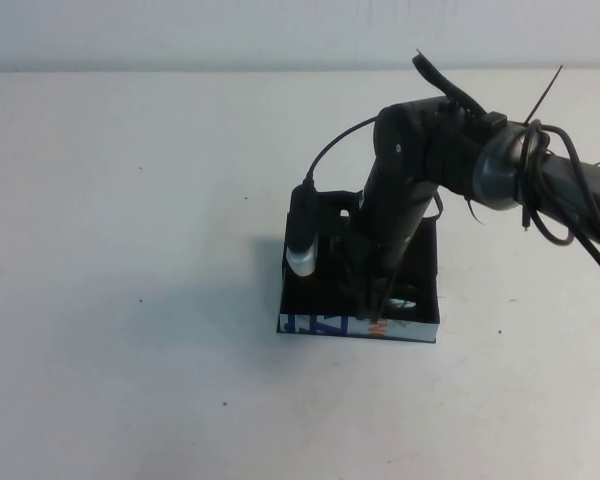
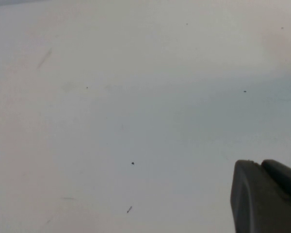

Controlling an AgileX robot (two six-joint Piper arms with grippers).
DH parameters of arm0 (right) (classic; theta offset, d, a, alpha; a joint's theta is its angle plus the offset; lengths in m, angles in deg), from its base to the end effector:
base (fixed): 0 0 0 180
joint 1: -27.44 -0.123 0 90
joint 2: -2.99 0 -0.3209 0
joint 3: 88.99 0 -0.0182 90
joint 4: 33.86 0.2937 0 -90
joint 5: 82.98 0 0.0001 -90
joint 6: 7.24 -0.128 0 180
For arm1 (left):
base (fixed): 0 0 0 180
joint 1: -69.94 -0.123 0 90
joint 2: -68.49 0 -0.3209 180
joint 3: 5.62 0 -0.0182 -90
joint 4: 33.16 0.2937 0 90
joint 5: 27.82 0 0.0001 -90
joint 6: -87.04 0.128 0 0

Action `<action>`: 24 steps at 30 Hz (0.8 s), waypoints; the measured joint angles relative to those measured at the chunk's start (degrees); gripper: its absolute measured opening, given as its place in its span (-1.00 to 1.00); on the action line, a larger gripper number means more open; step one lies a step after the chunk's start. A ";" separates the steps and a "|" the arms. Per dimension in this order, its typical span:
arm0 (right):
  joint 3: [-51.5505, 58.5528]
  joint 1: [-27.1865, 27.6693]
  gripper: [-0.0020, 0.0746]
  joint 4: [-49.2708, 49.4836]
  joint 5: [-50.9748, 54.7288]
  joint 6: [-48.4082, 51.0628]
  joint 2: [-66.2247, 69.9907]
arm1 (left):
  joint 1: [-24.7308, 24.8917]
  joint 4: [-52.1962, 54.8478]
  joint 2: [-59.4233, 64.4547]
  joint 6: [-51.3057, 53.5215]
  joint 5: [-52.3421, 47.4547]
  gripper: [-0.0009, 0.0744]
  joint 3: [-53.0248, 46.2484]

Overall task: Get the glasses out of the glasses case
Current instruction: Pick up the glasses from the glasses case, then place the glasses on the table

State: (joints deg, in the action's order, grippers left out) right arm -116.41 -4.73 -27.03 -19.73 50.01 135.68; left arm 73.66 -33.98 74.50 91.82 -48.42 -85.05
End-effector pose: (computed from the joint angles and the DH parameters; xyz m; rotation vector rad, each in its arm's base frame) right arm 0.4425 0.2944 0.1744 -2.0095 2.1192 0.0958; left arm 0.0949 -0.0068 0.1626 0.1283 1.8463 -0.0011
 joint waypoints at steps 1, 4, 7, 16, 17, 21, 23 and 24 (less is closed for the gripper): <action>0.00 0.00 -0.69 0.00 0.00 0.00 -0.30 | 0.00 0.00 0.00 0.00 0.00 -0.99 0.00; -0.14 0.00 -0.81 0.00 0.26 0.00 -2.22 | 0.00 0.00 0.00 0.00 0.00 -0.99 0.00; -1.73 0.68 -0.81 0.00 2.87 -2.59 -5.21 | 0.00 0.00 0.00 0.00 0.00 -0.99 0.00; 2.42 10.03 -0.81 0.87 6.64 -39.06 -21.83 | 0.00 0.00 0.00 0.00 0.00 -0.99 0.00; 5.33 11.66 -0.81 1.12 6.64 -42.49 -23.96 | 0.00 0.00 0.00 0.00 0.00 -0.99 0.00; 19.01 17.41 -0.81 1.41 4.84 -50.57 -31.59 | 0.00 0.00 0.00 0.00 0.00 -0.99 0.00; 27.34 19.78 -0.81 2.37 0.38 -53.52 -35.76 | 0.00 0.00 0.00 0.00 0.00 -0.99 0.00; 31.27 20.62 -0.81 2.86 -1.79 -54.70 -37.54 | 0.00 0.00 0.00 0.00 0.00 -0.99 0.00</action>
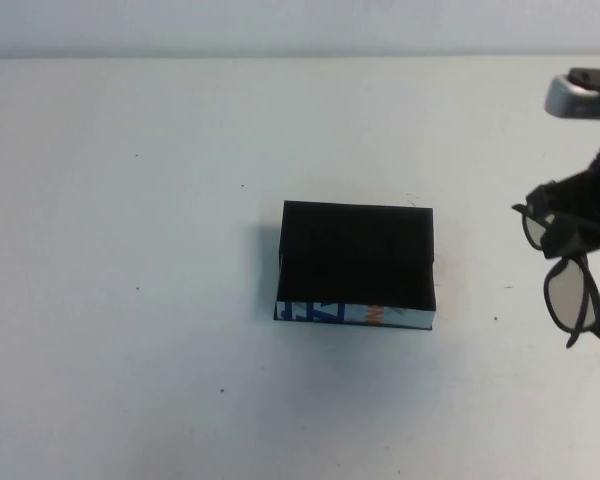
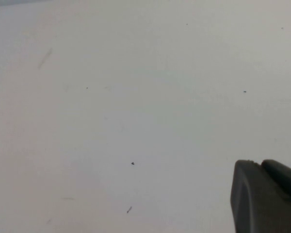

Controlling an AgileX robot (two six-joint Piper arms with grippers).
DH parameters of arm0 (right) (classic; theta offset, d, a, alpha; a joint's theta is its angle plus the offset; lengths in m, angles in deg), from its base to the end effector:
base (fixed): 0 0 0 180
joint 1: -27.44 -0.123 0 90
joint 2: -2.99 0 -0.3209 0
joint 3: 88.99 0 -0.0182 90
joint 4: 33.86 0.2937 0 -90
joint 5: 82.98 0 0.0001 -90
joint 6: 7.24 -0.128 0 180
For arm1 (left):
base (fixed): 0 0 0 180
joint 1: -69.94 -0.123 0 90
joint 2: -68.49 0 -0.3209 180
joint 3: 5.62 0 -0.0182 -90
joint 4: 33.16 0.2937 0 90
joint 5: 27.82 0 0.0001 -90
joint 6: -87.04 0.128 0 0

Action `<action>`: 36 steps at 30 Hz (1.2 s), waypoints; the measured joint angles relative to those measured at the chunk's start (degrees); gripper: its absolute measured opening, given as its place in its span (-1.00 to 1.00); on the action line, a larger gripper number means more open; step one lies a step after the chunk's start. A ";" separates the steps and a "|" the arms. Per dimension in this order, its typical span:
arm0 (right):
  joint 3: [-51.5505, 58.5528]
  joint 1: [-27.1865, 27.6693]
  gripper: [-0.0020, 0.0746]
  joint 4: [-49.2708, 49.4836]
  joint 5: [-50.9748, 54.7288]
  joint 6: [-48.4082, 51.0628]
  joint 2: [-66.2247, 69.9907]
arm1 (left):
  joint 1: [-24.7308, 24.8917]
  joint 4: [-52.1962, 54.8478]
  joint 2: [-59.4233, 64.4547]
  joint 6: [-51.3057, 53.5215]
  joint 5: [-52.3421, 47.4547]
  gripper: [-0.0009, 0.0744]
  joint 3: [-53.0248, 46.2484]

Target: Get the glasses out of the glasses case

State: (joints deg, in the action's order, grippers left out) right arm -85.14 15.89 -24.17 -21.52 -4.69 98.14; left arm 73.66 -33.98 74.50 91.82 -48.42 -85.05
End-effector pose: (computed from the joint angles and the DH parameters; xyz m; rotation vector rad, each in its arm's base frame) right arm 0.3535 0.0916 0.2956 -0.2669 2.7903 0.2653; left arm 0.0949 -0.0068 0.1626 0.1283 1.8463 -0.0011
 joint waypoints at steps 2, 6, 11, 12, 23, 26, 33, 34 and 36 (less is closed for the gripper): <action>6.84 1.36 -0.81 0.64 -4.51 -1.33 -2.37 | 0.00 0.00 0.00 0.00 0.00 -0.99 0.00; 15.30 1.87 -0.81 0.89 -9.76 -2.03 -2.22 | 0.00 0.00 0.00 0.00 0.00 -0.99 0.00; 17.55 1.87 -0.81 0.89 -15.39 -2.07 1.23 | 0.00 0.00 0.00 0.00 0.00 -0.99 0.00; 17.55 1.87 -0.81 0.89 -16.85 -2.07 2.02 | 0.00 0.00 0.00 0.00 0.00 -0.99 0.00; 17.55 1.87 -0.62 -0.23 -25.53 -0.76 9.96 | 0.00 0.00 0.00 0.00 0.00 -0.99 0.00; 17.55 1.87 -0.42 -0.33 -25.78 -0.68 10.41 | 0.00 0.00 0.00 0.00 0.00 -0.99 0.00; 18.06 1.87 -0.04 -1.39 -23.61 -0.68 -0.46 | 0.00 0.00 0.00 0.00 0.00 -0.99 0.00; 18.46 1.87 -0.05 -2.27 -23.37 -0.68 -3.24 | 0.00 0.00 0.00 0.00 0.00 -0.99 0.00; 20.34 1.87 -0.09 -3.87 -24.09 -0.68 -11.15 | 0.00 0.00 0.00 0.00 0.00 -0.99 0.00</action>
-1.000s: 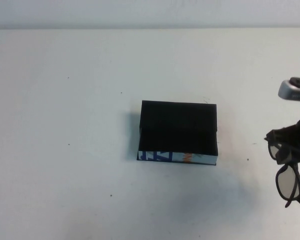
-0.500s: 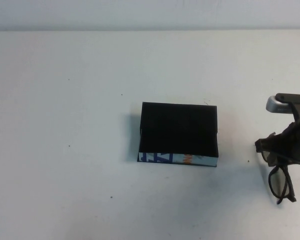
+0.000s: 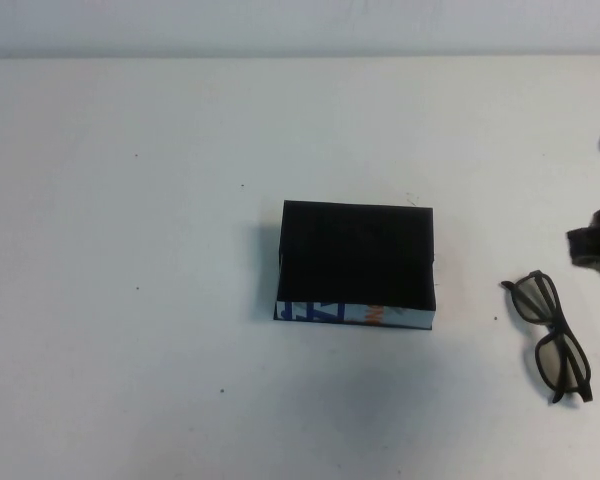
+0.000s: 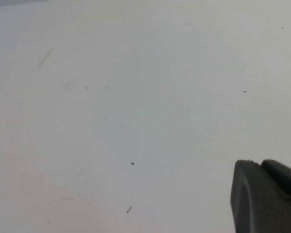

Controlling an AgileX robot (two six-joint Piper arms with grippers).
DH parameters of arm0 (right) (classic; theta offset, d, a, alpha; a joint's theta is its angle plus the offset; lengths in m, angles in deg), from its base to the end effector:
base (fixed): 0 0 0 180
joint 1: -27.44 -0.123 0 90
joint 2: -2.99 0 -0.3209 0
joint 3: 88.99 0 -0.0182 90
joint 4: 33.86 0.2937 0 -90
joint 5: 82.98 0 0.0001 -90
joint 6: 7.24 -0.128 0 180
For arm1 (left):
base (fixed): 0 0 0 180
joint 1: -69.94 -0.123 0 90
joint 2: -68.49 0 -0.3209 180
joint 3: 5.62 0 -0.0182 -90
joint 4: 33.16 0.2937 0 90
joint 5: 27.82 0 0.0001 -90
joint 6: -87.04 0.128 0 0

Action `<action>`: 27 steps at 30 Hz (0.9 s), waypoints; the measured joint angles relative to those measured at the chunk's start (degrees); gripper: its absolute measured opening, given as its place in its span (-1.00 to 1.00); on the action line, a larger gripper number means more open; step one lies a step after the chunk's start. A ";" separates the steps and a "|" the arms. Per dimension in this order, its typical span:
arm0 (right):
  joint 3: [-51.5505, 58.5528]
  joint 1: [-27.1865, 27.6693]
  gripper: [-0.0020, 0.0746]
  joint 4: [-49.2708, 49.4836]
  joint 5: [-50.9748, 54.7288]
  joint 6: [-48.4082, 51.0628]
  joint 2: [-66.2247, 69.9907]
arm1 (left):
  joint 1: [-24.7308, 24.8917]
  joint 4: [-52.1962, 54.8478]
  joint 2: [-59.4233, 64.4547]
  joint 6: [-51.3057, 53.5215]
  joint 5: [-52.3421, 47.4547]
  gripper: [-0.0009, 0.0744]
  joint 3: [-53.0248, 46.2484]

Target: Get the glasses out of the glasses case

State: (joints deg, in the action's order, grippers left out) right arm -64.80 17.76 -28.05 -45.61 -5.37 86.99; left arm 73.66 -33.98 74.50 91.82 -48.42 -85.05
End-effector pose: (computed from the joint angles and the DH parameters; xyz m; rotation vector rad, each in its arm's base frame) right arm 0.3177 0.0622 0.2625 -0.1779 2.5371 0.1635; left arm 0.0949 -0.0068 0.1626 0.1283 1.8463 -0.0011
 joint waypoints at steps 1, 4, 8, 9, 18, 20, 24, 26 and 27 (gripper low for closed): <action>1.10 0.00 -0.13 -0.23 -0.91 0.00 -3.42 | 0.00 0.00 0.00 0.00 0.00 -0.99 0.00; 6.07 0.00 -0.28 -0.14 -5.35 0.00 -15.97 | 0.00 0.00 0.00 0.00 0.00 -0.99 0.00; 14.02 0.00 -0.51 -1.02 -9.21 0.00 -29.01 | 0.00 0.00 0.00 0.00 0.00 -0.99 0.00; 15.81 0.00 -0.57 -1.53 -9.21 0.00 -31.82 | 0.00 0.00 0.00 0.00 0.00 -0.99 0.00; 28.61 0.02 -0.96 -1.82 -22.73 1.73 -49.63 | 0.00 0.00 0.00 0.00 0.00 -0.99 0.00; 31.54 0.02 -0.97 -1.98 -27.57 2.37 -51.86 | 0.00 0.00 0.00 0.00 0.00 -0.99 0.00; 36.67 0.02 -0.99 -2.65 -33.29 2.98 -55.42 | 0.00 0.00 0.00 0.00 0.00 -0.99 0.00; 39.04 0.02 -0.99 -2.65 -34.93 2.98 -56.72 | 0.00 0.00 0.00 0.00 0.00 -0.99 0.00; 40.34 0.02 -0.99 -2.65 -35.97 2.98 -57.18 | 0.00 0.00 0.00 0.00 0.00 -0.99 0.00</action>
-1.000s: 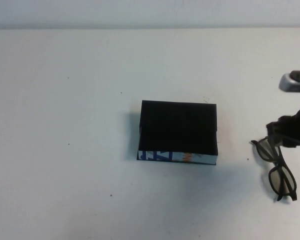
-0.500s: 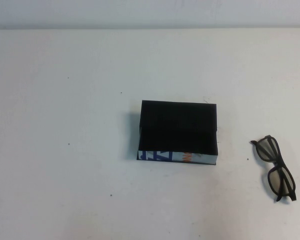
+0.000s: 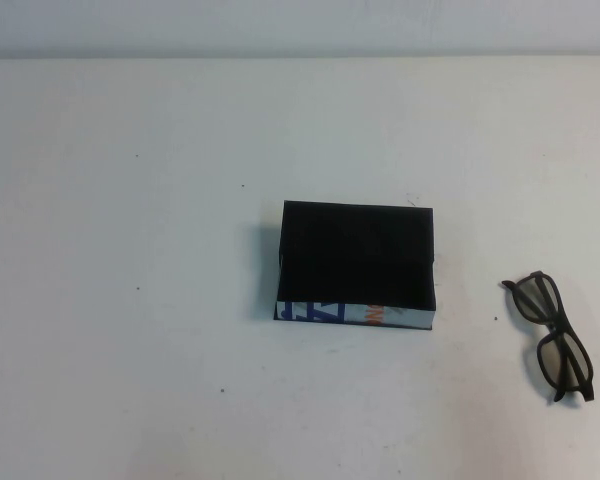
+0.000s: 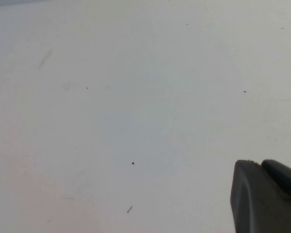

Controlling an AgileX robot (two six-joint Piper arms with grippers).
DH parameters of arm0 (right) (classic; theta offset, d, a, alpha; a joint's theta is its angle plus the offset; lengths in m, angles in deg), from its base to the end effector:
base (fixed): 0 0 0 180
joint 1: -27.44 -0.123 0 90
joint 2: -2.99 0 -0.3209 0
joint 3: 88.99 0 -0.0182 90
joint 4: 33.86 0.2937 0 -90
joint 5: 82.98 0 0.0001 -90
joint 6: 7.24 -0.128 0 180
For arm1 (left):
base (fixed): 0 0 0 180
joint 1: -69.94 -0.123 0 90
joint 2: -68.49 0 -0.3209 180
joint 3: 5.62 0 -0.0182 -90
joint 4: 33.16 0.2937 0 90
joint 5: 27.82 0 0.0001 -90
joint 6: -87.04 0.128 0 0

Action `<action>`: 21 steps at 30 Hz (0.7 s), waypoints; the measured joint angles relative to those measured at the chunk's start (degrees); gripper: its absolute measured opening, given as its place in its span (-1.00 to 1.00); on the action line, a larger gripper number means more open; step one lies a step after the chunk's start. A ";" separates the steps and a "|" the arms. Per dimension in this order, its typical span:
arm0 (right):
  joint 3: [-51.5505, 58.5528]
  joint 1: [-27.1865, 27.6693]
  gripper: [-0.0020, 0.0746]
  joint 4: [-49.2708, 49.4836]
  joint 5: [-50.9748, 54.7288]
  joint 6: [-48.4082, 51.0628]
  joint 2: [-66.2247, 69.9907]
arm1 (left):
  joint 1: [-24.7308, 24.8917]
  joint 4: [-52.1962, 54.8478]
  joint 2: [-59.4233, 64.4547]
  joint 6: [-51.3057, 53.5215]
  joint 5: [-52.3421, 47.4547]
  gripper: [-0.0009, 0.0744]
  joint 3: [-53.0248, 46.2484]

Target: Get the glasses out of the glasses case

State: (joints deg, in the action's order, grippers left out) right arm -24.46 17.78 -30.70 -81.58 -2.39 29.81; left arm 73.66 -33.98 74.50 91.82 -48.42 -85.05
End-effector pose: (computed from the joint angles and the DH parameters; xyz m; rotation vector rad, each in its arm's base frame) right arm 0.1336 0.0229 0.2728 -0.1612 1.6118 0.1084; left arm 0.0949 -0.0068 0.1626 0.1283 1.8463 -0.0011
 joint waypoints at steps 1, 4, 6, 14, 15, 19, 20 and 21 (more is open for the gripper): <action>1.05 0.00 -0.99 0.00 -0.96 0.00 -0.40 | 0.00 0.00 0.00 0.00 0.00 -0.99 0.00; 4.13 0.00 -0.99 0.00 0.03 0.00 -3.74 | 0.00 0.00 0.00 0.00 0.00 -0.99 0.00; 5.84 0.56 -0.99 0.00 1.69 0.00 -7.58 | 0.00 0.00 0.00 0.00 0.00 -0.99 0.00; 12.58 7.24 -0.99 0.00 3.65 -1.04 -17.82 | 0.00 0.00 0.00 0.00 0.00 -0.99 0.00; 13.51 7.21 -0.99 0.00 3.65 -2.06 -18.59 | 0.00 0.00 0.00 0.00 0.00 -0.99 0.00; 14.93 5.93 -0.99 -0.52 5.92 -5.31 -20.36 | 0.00 0.00 0.00 0.00 0.00 -0.99 0.00; 15.03 5.37 -0.99 -0.64 7.22 -5.58 -20.35 | 0.00 0.00 0.00 0.00 0.00 -0.99 0.00; 15.15 4.67 -0.99 -0.77 8.72 -5.69 -20.35 | 0.00 0.00 0.00 0.00 0.00 -0.99 0.00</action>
State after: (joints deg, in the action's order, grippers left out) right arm -9.31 22.45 -31.47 -72.87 -8.08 9.46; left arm 73.66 -33.98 74.50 91.82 -48.42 -85.05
